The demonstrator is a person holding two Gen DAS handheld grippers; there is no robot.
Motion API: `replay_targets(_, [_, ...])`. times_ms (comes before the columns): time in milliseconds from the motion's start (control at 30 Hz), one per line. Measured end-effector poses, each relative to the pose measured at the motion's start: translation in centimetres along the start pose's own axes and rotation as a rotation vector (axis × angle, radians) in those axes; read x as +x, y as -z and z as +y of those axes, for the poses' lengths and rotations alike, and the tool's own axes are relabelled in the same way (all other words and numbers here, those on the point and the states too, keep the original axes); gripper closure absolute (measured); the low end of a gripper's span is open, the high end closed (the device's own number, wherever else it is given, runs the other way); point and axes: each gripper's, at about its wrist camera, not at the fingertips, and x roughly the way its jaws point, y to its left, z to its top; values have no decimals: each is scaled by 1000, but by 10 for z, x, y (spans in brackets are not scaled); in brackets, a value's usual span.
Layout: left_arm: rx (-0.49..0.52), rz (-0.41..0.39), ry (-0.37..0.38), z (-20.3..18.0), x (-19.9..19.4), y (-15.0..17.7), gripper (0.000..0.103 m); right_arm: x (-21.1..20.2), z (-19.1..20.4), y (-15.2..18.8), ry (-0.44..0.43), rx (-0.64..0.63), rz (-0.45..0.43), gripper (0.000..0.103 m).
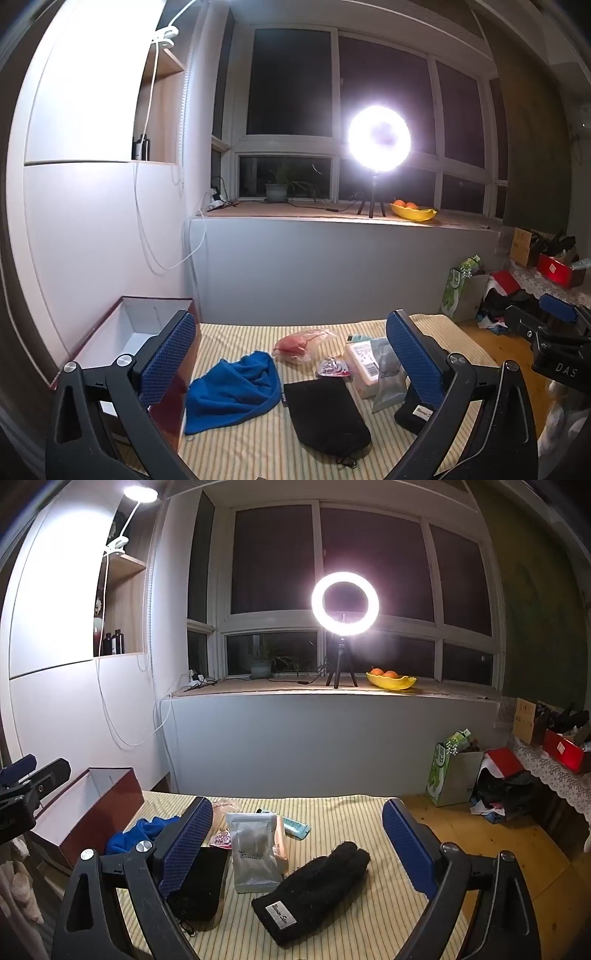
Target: Organize soft objects
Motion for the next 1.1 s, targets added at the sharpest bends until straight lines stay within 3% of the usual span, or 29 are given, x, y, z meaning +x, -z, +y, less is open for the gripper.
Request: replay_targets(1100, [3, 14, 12, -4, 0, 0, 0, 3, -1, 3, -2, 2, 3, 12])
